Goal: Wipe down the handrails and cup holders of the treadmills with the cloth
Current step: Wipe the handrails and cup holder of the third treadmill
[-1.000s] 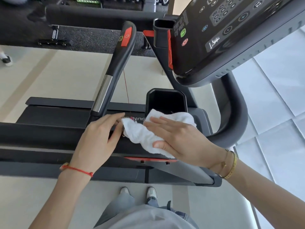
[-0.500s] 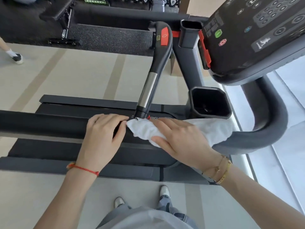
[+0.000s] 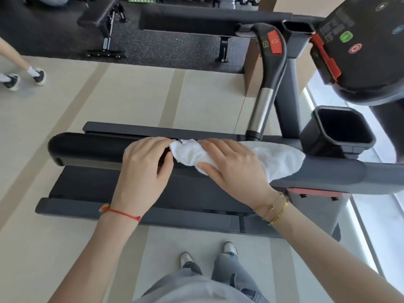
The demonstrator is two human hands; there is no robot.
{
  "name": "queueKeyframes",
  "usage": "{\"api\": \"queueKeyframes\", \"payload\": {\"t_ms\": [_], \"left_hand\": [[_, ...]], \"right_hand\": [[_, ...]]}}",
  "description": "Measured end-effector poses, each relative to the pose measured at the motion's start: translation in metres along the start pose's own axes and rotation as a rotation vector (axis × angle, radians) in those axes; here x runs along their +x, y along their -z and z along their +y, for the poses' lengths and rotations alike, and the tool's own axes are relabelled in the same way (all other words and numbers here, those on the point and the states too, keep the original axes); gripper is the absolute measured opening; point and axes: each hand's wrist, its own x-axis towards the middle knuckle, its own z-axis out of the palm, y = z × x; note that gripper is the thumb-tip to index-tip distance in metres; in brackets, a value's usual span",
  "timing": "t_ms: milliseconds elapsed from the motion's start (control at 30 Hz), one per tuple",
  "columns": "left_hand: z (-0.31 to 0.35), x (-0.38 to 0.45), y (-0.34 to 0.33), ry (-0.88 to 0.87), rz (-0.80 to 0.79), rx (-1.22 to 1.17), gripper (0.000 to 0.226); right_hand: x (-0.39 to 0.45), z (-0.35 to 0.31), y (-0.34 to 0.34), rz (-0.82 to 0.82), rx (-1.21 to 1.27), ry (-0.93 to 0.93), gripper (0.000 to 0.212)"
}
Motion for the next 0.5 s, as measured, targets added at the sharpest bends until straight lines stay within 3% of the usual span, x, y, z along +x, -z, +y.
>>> {"api": "queueKeyframes", "payload": {"t_ms": [267, 500], "left_hand": [[-0.016, -0.032, 0.031, 0.178, 0.091, 0.043, 0.024], [-0.026, -0.081, 0.056, 0.408, 0.221, 0.092, 0.025]], "right_hand": [[0.035, -0.033, -0.002, -0.054, 0.114, 0.106, 0.042], [0.064, -0.08, -0.011, -0.027, 0.142, 0.367, 0.036]]}}
